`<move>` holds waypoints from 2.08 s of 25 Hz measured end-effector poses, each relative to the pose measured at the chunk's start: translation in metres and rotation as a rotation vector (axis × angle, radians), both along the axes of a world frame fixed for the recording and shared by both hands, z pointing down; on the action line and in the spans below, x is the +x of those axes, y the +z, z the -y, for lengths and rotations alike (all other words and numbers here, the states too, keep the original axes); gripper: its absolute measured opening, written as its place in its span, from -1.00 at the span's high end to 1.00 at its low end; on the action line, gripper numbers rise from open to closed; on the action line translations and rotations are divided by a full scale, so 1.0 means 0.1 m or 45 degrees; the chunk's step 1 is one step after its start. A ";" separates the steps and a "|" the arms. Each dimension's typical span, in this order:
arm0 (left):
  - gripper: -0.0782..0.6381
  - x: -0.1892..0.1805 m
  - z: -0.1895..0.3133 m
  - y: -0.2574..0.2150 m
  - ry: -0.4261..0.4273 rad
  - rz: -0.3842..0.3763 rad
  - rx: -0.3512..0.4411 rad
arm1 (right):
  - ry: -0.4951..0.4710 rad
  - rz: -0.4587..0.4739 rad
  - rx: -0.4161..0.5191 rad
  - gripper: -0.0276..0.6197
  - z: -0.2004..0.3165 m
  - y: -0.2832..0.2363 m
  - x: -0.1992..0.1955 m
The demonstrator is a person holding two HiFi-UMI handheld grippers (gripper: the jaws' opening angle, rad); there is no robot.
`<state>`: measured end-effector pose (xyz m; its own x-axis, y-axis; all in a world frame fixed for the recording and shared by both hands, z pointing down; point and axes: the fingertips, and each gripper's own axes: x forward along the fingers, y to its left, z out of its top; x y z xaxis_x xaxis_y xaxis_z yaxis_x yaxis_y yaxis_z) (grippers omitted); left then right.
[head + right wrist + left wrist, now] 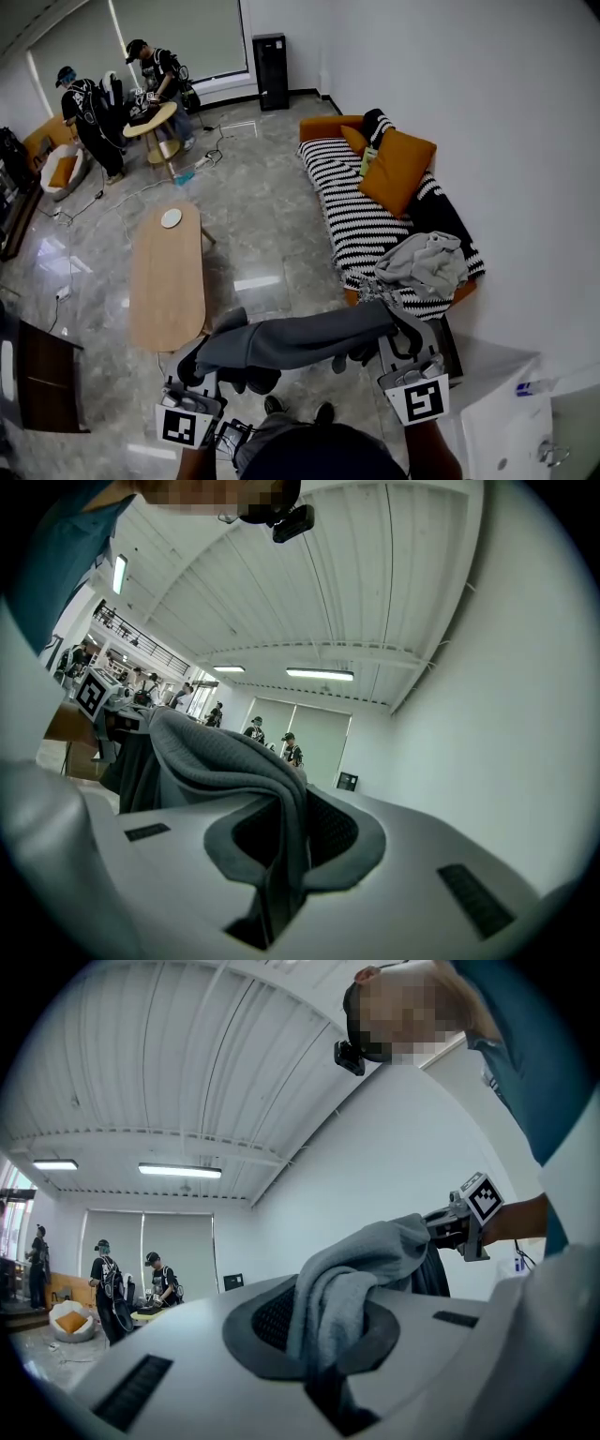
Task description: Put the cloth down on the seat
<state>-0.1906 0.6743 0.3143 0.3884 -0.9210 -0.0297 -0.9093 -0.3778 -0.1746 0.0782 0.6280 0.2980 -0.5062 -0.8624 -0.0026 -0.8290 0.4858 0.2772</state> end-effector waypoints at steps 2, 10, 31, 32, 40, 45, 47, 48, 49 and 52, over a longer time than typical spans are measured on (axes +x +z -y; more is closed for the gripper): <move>0.73 -0.05 0.06 0.01 0.021 -0.003 0.001 | 0.016 0.005 0.007 0.78 0.03 0.00 -0.07; 0.73 -0.45 0.35 -0.09 0.101 -0.019 0.032 | 0.093 -0.020 0.032 0.78 0.20 -0.11 -0.44; 0.73 -0.67 1.00 0.02 0.095 -0.022 0.025 | 0.097 -0.128 0.080 0.78 0.87 -0.03 -0.74; 0.73 -0.62 1.04 0.03 0.084 -0.011 0.019 | 0.085 -0.133 0.076 0.78 0.93 -0.02 -0.71; 0.73 -0.21 1.42 0.09 0.012 0.044 -0.003 | 0.012 -0.118 0.051 0.78 1.45 0.08 -0.37; 0.73 -0.08 1.55 0.12 -0.026 0.060 0.001 | -0.026 -0.104 0.062 0.78 1.65 0.11 -0.25; 0.73 -0.05 1.60 0.12 -0.030 0.055 -0.007 | -0.031 -0.109 0.061 0.78 1.72 0.11 -0.24; 0.73 -0.05 1.63 0.13 -0.027 0.056 -0.013 | -0.030 -0.109 0.057 0.78 1.75 0.12 -0.24; 0.73 -0.05 1.66 0.14 -0.023 0.061 -0.017 | -0.026 -0.106 0.052 0.78 1.78 0.13 -0.24; 0.73 -0.09 1.80 0.15 -0.010 0.055 -0.017 | -0.007 -0.106 0.047 0.78 1.90 0.14 -0.28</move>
